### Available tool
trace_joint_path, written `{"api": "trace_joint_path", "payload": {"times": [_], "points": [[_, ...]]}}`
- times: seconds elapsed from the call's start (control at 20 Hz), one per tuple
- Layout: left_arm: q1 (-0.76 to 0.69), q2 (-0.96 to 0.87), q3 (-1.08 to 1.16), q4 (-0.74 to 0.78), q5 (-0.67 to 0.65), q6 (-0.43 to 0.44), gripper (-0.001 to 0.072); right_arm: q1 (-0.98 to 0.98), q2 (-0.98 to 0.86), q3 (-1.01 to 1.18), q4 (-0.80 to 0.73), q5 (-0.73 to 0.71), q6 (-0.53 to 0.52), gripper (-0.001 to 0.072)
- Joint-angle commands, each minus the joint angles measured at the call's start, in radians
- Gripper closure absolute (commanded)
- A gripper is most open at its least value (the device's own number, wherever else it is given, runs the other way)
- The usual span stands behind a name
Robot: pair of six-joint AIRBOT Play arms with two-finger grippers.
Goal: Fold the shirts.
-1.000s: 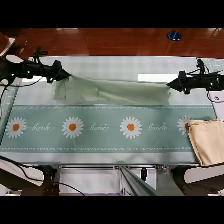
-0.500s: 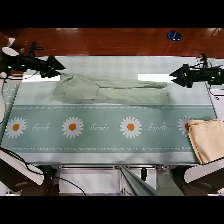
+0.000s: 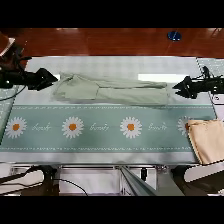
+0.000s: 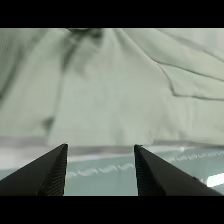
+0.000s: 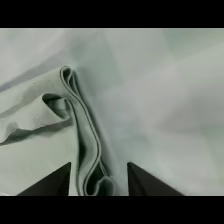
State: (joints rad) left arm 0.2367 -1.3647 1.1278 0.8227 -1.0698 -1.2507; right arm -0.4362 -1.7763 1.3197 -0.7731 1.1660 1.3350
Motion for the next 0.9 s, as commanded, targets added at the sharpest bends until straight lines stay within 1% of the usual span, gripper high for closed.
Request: {"api": "trace_joint_path", "payload": {"times": [0.0,0.15,0.2,0.25,0.3,0.35,0.4,0.45,0.55,0.65,0.75,0.85], "points": [[-0.101,0.109,-0.169,-0.057,0.091,0.054,0.0199,0.074,-0.043,-0.023,0.072,-0.028,-0.015,0.0295],[-0.188,0.093,-0.168,-0.057,0.117,0.054,0.0199,0.146,-0.057,-0.023,0.074,-0.022,-0.013,0.0297],[-0.214,0.089,-0.168,-0.057,0.133,0.054,0.0199,0.167,-0.057,-0.022,0.079,-0.011,-0.013,0.0320],[-0.235,0.086,-0.168,-0.057,0.148,0.054,0.0200,0.179,-0.057,-0.013,0.080,0.012,-0.021,0.0453],[-0.253,0.083,-0.166,-0.057,0.154,0.054,0.0204,0.183,-0.054,-0.001,0.084,0.042,-0.043,0.0641],[-0.267,0.081,-0.164,-0.057,0.154,0.054,0.0262,0.181,-0.041,0.013,0.087,0.077,-0.065,0.0694],[-0.279,0.081,-0.164,-0.057,0.153,0.054,0.0540,0.169,-0.009,0.020,0.080,0.102,-0.075,0.0694],[-0.291,0.081,-0.164,-0.059,0.154,0.058,0.0686,0.153,0.036,0.020,0.064,0.117,-0.077,0.0695],[-0.320,0.080,-0.164,-0.076,0.155,0.061,0.0688,0.116,0.167,0.008,-0.047,0.159,-0.076,0.0695],[-0.381,0.077,-0.164,-0.092,0.192,0.061,0.0689,0.078,0.348,-0.069,-0.150,0.179,-0.072,0.0695],[-0.470,0.056,-0.159,-0.102,0.280,0.049,0.0689,0.044,0.543,-0.183,-0.164,0.177,-0.072,0.0694],[-0.565,-0.010,-0.100,-0.102,0.311,-0.006,0.0689,0.023,0.728,-0.283,-0.165,0.174,-0.067,0.0695]]}}
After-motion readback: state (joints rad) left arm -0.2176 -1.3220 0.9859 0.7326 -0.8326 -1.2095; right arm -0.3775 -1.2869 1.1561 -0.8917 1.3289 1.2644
